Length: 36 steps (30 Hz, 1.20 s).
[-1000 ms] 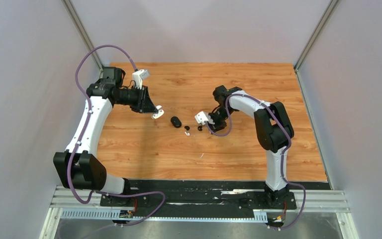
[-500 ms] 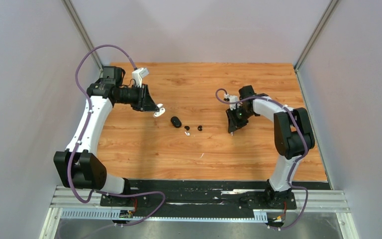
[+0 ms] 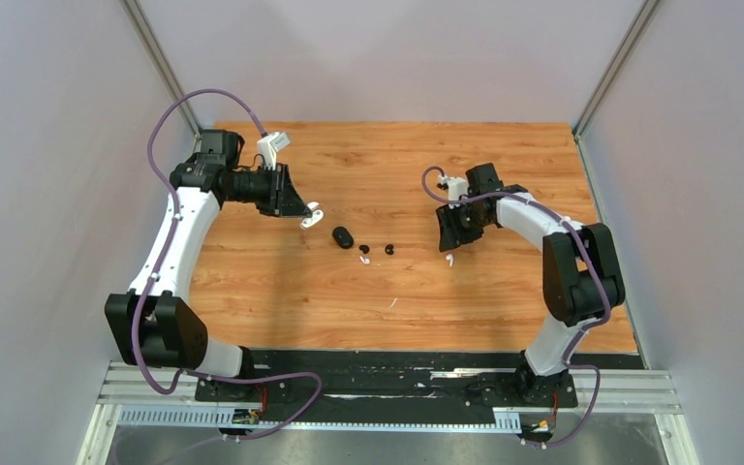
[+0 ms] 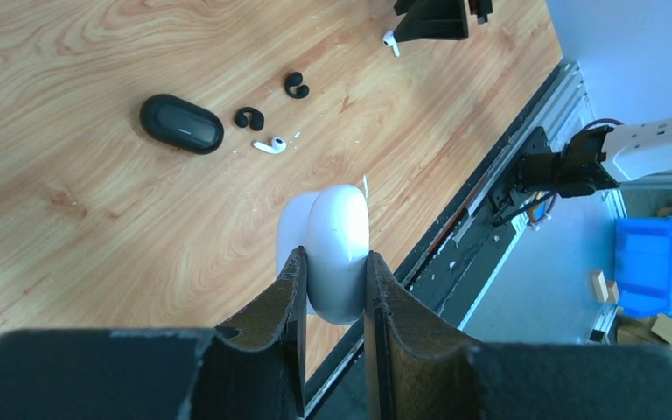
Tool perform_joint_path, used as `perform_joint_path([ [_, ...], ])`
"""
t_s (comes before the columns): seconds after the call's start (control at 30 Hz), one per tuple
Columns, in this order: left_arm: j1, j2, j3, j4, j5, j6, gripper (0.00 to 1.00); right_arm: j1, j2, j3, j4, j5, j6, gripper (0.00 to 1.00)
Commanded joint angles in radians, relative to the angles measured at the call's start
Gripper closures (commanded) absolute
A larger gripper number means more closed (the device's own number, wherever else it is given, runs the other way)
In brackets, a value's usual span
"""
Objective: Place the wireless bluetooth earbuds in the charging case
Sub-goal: Adjust the earbud at the center of the board, then pick up the earbud from the center of the board.
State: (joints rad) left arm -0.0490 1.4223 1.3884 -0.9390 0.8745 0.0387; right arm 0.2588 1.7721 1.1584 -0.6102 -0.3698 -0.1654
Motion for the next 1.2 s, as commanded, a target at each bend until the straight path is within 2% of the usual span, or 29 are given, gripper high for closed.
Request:
perform_joint_path([
  [0.0,0.008,-0.021,-0.002,0.025,0.030,-0.007,0.88,-0.012,-0.086,0.009,-0.009,-0.154,-0.237,0.59],
  [0.17,0.009,-0.021,-0.007,0.015,0.028,0.005,0.88,-0.022,-0.128,-0.053,-0.101,-0.329,-0.806,0.59],
  [0.27,0.009,-0.021,-0.008,0.011,0.030,0.006,0.89,-0.022,-0.097,-0.026,-0.167,-0.334,-0.995,0.59],
  [0.6,0.008,-0.026,0.001,0.008,0.018,0.020,0.89,-0.021,0.080,0.152,-0.242,-0.312,-1.016,0.60],
  [0.97,0.009,-0.016,0.000,0.017,0.020,0.020,0.89,-0.016,0.075,0.094,-0.276,-0.251,-1.094,0.64],
  [1.17,0.009,-0.005,0.001,0.024,0.025,0.014,0.89,-0.016,0.105,0.122,-0.269,-0.250,-1.057,0.69],
])
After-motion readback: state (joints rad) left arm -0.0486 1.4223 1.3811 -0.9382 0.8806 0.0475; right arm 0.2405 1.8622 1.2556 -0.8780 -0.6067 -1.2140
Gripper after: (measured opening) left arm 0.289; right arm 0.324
